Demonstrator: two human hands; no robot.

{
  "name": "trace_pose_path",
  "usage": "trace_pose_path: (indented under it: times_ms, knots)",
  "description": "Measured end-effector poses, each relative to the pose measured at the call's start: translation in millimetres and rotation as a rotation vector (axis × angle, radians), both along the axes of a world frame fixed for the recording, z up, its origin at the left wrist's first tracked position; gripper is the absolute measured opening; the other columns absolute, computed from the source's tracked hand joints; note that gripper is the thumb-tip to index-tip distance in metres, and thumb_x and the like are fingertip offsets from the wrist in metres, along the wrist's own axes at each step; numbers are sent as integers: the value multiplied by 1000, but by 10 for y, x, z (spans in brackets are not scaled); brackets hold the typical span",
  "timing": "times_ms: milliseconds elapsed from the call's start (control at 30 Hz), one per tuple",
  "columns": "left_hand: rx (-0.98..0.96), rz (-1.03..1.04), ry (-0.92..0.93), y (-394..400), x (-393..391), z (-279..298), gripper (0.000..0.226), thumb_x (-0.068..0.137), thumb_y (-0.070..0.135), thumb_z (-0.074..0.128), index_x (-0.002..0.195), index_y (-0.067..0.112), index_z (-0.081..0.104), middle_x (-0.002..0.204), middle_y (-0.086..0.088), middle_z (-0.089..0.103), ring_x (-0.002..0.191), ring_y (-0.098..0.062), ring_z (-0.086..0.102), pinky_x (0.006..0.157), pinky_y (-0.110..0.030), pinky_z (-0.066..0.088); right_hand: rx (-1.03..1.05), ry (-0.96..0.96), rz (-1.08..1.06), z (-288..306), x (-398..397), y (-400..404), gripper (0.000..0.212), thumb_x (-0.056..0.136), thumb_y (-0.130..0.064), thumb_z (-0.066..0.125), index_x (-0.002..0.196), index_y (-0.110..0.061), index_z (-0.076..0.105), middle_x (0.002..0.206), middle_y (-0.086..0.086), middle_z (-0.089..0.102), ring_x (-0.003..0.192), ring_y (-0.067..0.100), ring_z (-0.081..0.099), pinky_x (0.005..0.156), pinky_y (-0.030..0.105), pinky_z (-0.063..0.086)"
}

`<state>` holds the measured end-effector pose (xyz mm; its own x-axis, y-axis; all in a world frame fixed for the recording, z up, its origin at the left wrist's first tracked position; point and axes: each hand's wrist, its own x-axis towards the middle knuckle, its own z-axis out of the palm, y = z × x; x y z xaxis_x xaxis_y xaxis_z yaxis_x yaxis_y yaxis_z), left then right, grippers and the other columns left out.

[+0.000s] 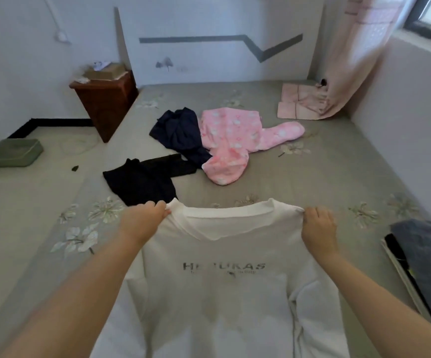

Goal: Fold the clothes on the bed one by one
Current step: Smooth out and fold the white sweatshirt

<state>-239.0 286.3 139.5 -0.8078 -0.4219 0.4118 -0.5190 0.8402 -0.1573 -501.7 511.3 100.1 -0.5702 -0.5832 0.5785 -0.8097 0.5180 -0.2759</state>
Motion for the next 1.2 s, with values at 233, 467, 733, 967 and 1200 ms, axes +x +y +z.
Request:
trace_pose_path:
  times_ms: [233, 467, 733, 967, 1200]
  knots:
    - [13, -51, -13, -816, -472, -249, 77, 99, 39, 6, 52, 1, 53, 37, -9, 41, 22, -20, 37, 35, -14, 21, 32, -16, 6, -185, -528, -762, 17, 54, 24, 59, 61, 9, 57, 57, 23, 53, 52, 39, 55, 47, 42, 44]
    - [226, 332, -234, -1548, -1042, -1001, 48, 95, 24, 44, 138, 6, 30, 129, -17, 48, 115, -34, 47, 76, -42, 46, 319, -209, -51, -787, -943, -1596, 39, 80, 12, 43, 119, 9, 50, 121, 33, 48, 113, 45, 43, 93, 44, 30]
    - [716, 136, -548, -61, -633, -2873, 55, 98, 29, 32, 145, 8, 14, 154, -12, 7, 142, -27, 4, 114, -37, 8, 658, -420, 130, -2337, 350, -815, 41, 70, -5, 66, 109, 8, 62, 115, 34, 57, 107, 55, 51, 81, 67, 40]
    - [694, 97, -456, 548, -177, -3281, 65, 92, 45, 22, 118, -3, 58, 124, -23, 56, 111, -42, 54, 99, -45, 27, 778, -341, 166, -2864, 696, -124, 55, 87, -42, 33, 118, -7, 60, 127, 23, 54, 114, 45, 52, 100, 39, 24]
    - [626, 46, -335, 581, -135, -3417, 63, 83, 38, 37, 124, -8, 50, 130, -29, 48, 119, -47, 45, 103, -46, 19, 674, -302, 190, -3019, 682, -69, 52, 84, -37, 42, 124, -7, 55, 132, 24, 48, 121, 45, 45, 105, 40, 26]
